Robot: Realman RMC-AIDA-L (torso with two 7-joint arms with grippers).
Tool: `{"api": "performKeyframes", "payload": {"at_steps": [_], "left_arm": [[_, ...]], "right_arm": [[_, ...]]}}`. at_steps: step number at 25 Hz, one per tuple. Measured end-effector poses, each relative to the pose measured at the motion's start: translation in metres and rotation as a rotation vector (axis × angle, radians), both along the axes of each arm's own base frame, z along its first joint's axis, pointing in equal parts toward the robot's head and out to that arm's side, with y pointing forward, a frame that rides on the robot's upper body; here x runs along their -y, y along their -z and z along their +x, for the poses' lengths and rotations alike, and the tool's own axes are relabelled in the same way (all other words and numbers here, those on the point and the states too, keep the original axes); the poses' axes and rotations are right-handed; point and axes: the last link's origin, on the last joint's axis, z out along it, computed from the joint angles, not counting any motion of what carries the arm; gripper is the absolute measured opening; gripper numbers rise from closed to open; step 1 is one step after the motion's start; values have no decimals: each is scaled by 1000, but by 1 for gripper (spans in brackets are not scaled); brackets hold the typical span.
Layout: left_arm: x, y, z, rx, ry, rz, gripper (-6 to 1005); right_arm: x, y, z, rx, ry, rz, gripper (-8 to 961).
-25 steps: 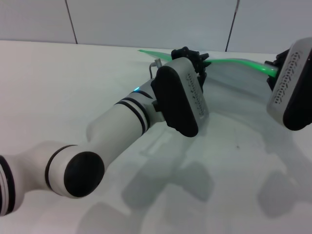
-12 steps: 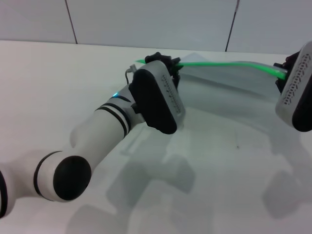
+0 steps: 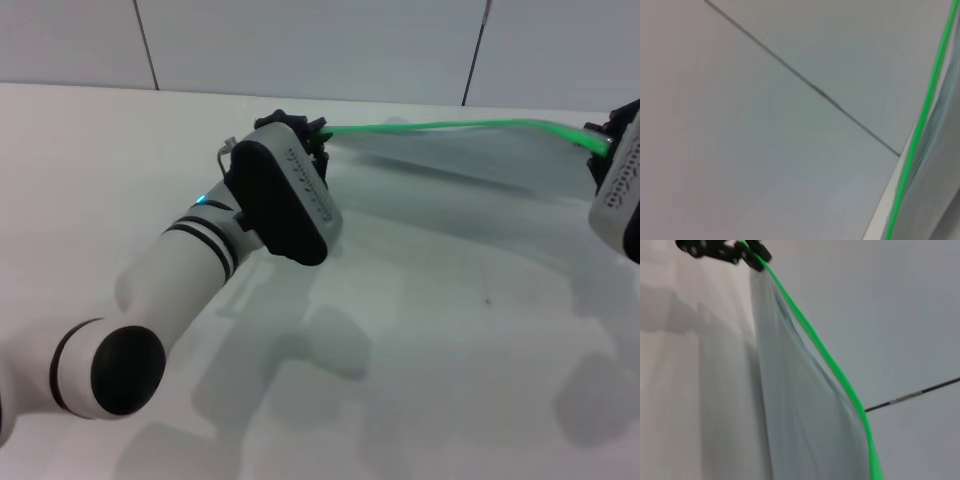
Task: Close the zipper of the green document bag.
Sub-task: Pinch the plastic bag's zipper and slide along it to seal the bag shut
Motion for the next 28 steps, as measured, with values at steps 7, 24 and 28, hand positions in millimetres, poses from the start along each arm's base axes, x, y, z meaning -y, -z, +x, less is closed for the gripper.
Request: {"api": "performKeyframes", "payload": {"at_steps": [7,24,28], "left_arm": [[-1,-5,-6,18,-26,18,68],[-10,-12,11,123,-14,56,126],[-13,-16,19,195,-10,74,142]], "right_arm": [[-3,-12,6,-7,19,37,115],[-5,-30,3,-111,54,126,121],[-4,-56,-3,-209,47,238,198]]}}
